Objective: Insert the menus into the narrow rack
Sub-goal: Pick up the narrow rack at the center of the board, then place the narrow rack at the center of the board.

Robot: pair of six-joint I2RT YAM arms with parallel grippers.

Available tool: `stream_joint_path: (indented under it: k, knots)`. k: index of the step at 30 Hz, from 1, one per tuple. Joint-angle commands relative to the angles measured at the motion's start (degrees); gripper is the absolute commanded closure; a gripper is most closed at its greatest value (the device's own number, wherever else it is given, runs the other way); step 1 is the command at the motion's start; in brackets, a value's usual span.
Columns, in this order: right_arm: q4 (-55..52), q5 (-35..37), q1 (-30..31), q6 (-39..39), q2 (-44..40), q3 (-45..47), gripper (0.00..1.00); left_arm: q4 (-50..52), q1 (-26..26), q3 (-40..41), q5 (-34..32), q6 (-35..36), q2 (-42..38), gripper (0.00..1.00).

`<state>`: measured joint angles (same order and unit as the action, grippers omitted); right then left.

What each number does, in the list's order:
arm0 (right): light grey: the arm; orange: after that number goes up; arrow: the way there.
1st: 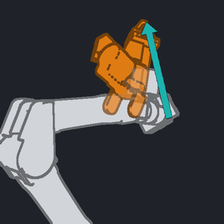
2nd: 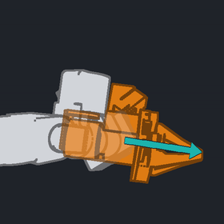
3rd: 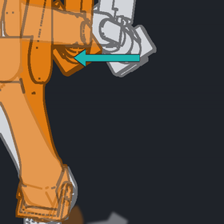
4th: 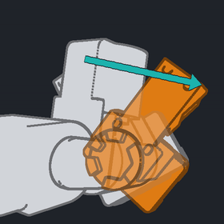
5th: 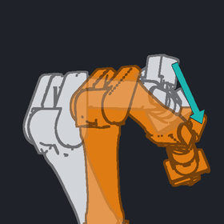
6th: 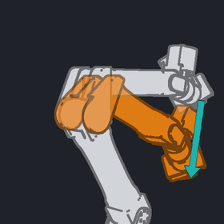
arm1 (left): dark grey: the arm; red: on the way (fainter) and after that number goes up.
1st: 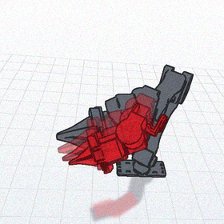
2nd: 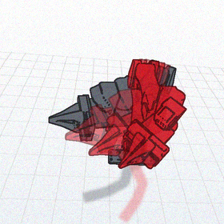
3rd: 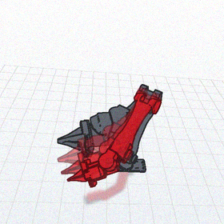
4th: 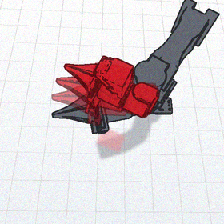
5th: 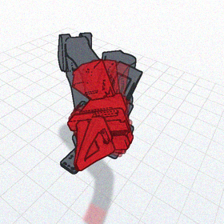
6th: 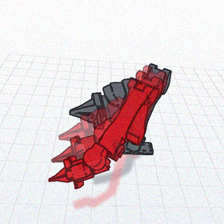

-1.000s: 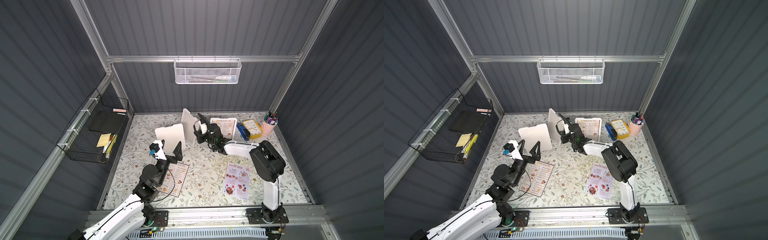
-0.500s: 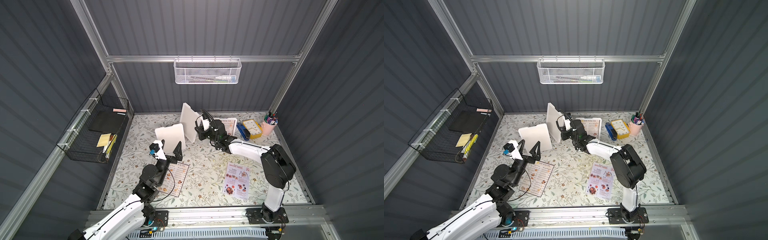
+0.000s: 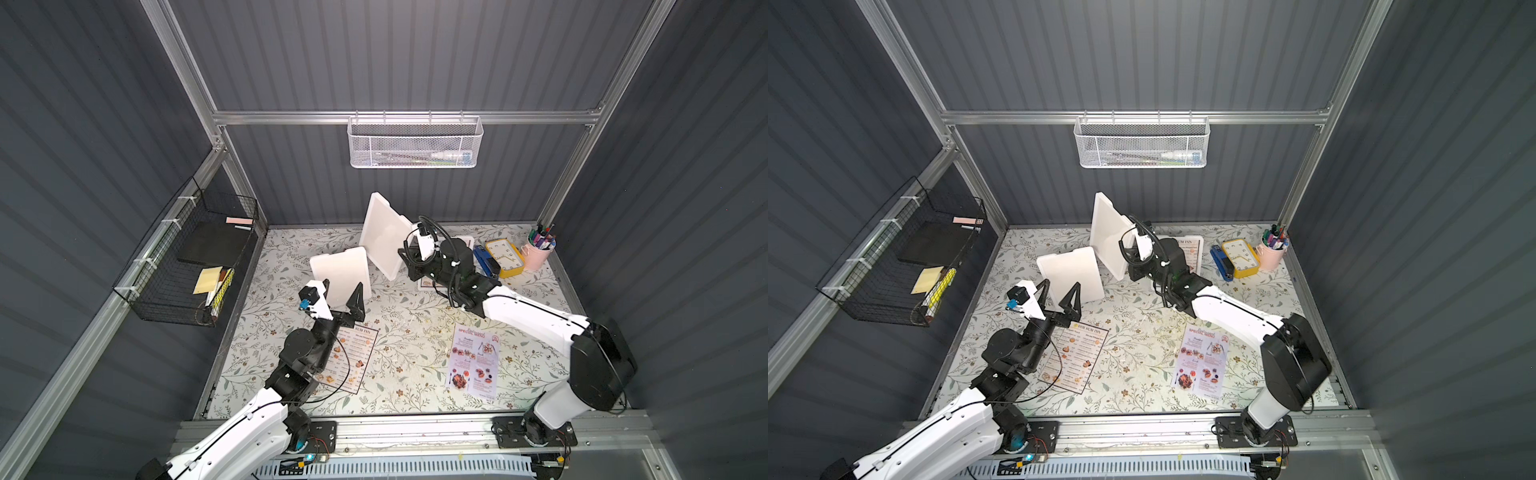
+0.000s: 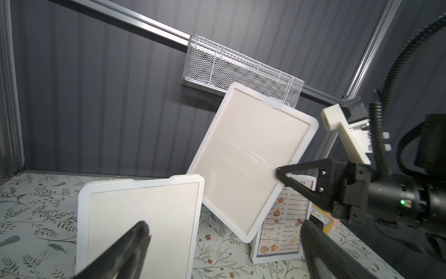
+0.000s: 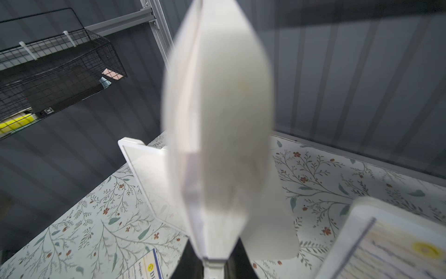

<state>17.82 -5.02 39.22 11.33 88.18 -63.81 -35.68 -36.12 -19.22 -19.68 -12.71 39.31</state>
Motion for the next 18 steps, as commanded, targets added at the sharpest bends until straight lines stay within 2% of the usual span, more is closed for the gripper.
stream_joint_path:
  k: [1, 7, 10, 14, 18]
  knots:
    - [-0.28, -2.54, 0.48, -2.02, -7.69, 4.60, 1.00, -1.56, 0.08, -1.29, 0.76, 0.14, 0.36, 0.01]
    - [-1.21, -7.50, 0.86, -1.03, -21.26, 18.75, 1.00, -2.63, 0.08, -0.75, 2.35, 0.83, -0.20, 0.01]
    - [-2.02, -9.09, 0.90, 0.10, -25.27, 24.28, 1.00, -3.56, 0.08, -0.40, 3.70, 1.25, -0.47, 0.01]
    - [-0.80, -15.19, 0.99, 0.78, -27.01, 29.09, 1.00, -5.44, 0.08, -0.28, 6.26, 1.83, 0.54, 0.01]
    - [-4.60, -15.65, 1.03, 0.37, -26.11, 29.89, 1.00, -7.38, 0.08, -0.53, 9.09, 1.64, 3.55, 0.01]
